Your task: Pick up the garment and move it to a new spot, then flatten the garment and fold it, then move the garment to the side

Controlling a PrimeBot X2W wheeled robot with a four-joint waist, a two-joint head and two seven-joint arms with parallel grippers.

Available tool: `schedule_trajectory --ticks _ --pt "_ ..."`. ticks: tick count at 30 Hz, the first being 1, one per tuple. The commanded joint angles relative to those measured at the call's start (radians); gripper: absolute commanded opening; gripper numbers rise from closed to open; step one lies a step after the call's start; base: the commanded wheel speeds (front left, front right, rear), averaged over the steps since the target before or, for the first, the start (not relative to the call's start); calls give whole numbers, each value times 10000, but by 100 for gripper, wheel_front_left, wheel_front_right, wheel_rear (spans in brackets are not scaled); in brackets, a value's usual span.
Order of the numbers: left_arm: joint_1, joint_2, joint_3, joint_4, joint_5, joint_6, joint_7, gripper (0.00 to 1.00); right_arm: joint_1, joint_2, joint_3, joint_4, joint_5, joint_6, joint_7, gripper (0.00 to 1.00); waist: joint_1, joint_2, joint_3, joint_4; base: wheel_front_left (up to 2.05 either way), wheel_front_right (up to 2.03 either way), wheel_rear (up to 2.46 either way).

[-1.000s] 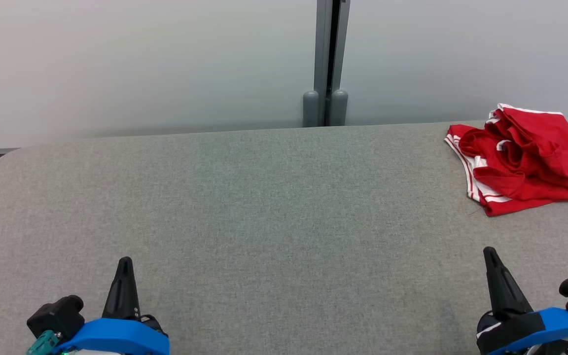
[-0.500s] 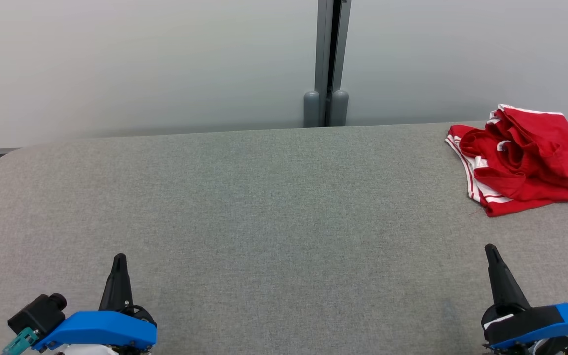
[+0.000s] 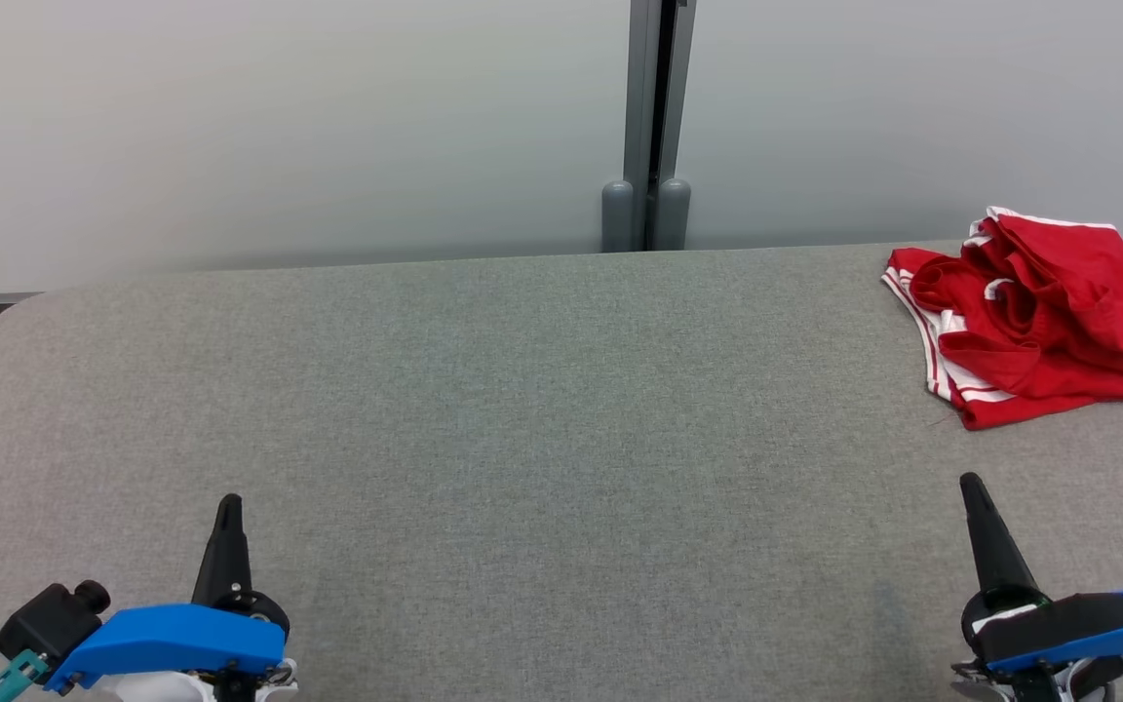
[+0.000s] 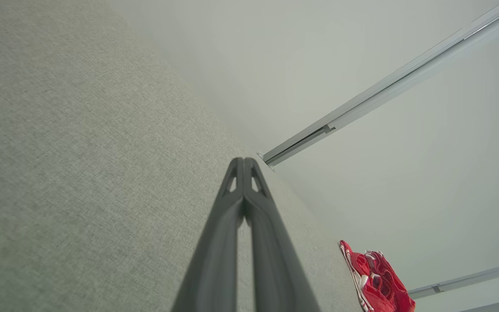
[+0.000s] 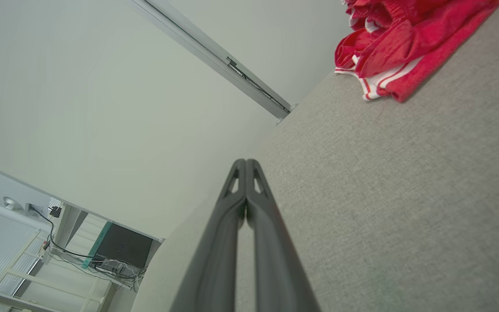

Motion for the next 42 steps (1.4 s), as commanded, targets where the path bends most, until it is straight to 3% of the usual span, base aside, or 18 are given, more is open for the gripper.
schedule_trajectory --ticks 1,42 --pt "-312 25 90 -81 -302 -80 63 0 -288 -47 -29 -53 358 5 58 0 0 0 -1 2 0 0 0" --pt "-664 -262 910 168 -4086 -680 947 0 -671 -61 -106 507 4356 6 518 0 0 0 -28 62 0 0 0"
